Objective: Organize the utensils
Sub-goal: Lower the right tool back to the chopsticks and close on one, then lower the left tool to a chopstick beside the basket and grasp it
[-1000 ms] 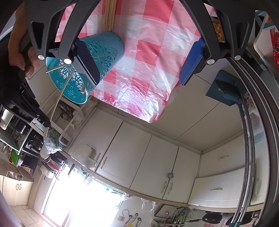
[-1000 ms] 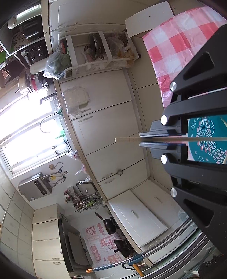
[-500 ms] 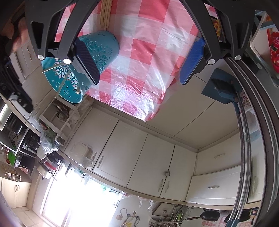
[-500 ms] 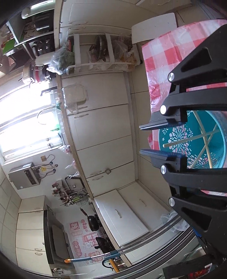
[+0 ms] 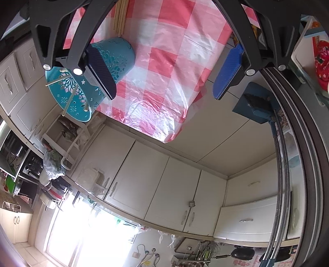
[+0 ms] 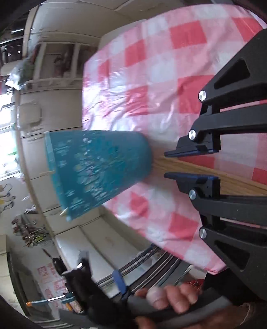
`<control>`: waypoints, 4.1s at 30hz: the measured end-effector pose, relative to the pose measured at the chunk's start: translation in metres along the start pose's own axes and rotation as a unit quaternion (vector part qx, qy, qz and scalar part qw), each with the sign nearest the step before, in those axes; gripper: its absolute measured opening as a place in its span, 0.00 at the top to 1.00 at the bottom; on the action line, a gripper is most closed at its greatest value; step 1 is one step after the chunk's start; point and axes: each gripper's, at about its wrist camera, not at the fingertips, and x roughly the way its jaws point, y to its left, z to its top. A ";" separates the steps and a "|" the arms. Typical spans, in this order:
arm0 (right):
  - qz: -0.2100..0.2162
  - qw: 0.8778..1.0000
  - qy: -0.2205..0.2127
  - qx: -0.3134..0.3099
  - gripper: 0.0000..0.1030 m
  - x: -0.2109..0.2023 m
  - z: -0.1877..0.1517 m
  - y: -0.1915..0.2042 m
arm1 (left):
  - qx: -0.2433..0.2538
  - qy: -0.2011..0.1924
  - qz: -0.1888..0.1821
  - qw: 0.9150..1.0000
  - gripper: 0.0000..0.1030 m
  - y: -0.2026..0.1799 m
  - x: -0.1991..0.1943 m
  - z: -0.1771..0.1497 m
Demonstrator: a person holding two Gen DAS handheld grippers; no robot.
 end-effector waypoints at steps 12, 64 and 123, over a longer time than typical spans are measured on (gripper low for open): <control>0.002 0.999 0.032 0.001 0.86 0.024 -0.007 -0.002 | 0.003 0.007 0.001 1.000 0.11 0.000 0.004 -0.001; 0.017 0.998 0.052 -0.009 0.93 0.015 0.000 -0.055 | 0.250 0.222 0.036 0.942 0.11 -0.071 0.077 -0.122; -0.017 0.999 0.035 -0.037 0.93 0.019 0.000 -0.043 | 0.287 0.207 -0.008 0.935 0.85 -0.106 0.065 -0.135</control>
